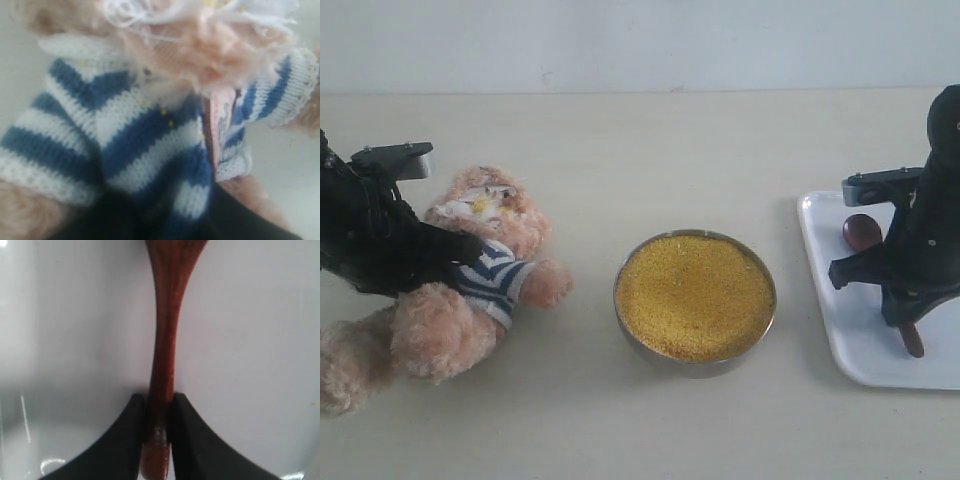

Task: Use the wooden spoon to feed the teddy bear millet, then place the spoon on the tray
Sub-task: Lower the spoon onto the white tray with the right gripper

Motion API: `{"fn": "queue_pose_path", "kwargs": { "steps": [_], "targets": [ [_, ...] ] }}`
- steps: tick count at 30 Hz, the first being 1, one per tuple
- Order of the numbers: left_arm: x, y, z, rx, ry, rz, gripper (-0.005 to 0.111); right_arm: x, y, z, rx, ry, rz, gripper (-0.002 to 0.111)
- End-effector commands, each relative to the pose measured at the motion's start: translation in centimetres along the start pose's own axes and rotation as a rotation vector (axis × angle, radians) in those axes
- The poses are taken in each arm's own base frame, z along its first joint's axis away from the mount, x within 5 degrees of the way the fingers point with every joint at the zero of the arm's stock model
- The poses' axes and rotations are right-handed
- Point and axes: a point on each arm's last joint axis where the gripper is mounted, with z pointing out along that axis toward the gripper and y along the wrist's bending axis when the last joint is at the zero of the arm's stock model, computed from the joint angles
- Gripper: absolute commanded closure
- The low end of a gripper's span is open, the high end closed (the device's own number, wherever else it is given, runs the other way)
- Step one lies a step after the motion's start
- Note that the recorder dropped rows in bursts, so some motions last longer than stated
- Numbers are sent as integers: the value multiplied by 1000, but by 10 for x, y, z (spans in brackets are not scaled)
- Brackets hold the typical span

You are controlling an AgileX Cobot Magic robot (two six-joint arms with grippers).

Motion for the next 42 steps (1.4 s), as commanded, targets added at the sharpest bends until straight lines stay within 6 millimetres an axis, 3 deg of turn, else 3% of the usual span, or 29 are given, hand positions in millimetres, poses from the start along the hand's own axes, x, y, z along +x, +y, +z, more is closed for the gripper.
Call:
{"fn": "queue_pose_path", "kwargs": {
  "steps": [1,4,12,16,21,30,42],
  "targets": [
    [-1,0,4,2,-4,1,103,-1,-1,3,1,-7,19,75],
    [-1,0,4,3,-4,0,94,0,-2,3,1,-3,19,65],
    [-1,-2,4,22,0,-19,49,0,-2,3,2,-1,17,65],
    [-1,-2,4,23,0,-18,35,0,-2,2,1,-5,19,65],
    [-2,-3,1,24,-14,-15,32,-1,-2,-6,2,-39,17,65],
    [-1,-10,-33,22,-129,37,32,1,-3,-31,2,-127,20,65],
    [3,-13,-52,13,-191,67,32,4,-4,-51,1,-189,23,65]
  ]
}}
